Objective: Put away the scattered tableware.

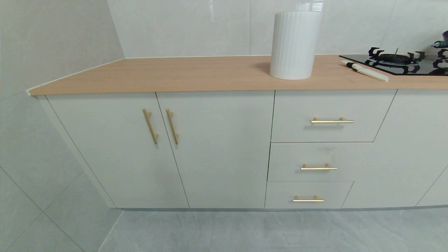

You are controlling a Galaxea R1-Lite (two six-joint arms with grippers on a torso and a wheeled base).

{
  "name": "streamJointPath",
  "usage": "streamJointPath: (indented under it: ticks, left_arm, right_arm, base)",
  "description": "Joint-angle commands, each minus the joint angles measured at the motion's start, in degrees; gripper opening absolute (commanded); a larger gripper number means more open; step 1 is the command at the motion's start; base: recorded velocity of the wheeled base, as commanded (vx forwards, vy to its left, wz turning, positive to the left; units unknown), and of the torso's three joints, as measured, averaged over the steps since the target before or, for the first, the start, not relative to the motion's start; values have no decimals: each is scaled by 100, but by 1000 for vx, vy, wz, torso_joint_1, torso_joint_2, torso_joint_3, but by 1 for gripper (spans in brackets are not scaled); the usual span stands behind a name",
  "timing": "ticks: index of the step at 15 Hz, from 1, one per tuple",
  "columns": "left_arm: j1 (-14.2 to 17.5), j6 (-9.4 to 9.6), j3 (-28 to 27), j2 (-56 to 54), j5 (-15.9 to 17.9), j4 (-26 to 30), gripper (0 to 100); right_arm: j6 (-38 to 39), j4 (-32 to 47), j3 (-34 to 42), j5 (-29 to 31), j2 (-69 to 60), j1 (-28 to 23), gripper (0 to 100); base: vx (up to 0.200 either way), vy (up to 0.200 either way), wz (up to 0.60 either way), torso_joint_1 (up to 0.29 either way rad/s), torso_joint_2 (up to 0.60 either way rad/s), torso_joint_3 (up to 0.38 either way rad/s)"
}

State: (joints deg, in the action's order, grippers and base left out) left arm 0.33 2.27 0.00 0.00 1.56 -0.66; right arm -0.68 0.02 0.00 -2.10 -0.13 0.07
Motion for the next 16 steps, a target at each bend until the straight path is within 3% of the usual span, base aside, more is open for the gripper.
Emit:
streamJointPath:
  ticks: [1,7,10,13,16]
  left_arm:
    - [2,55,0,0,-7,4,100]
    - [2,46,0,9,-15,-4,100]
    - [2,-69,-9,0,-15,-4,100]
    - [2,-69,-9,0,-15,-4,100]
    - [2,-69,-9,9,-15,-4,100]
  right_arm:
    - [-2,6,0,-1,13,1,100]
    - [-2,6,0,-1,13,1,100]
    - [-2,6,0,-1,13,1,100]
    - [-2,6,0,-1,13,1,100]
    - [-2,6,0,-1,13,1,100]
  base:
    - [0,0,0,0,0,0]
    - [0,-200,0,3,2,3]
    - [0,0,0,0,0,0]
    - [0,0,0,0,0,0]
    - [200,0,0,-1,2,7]
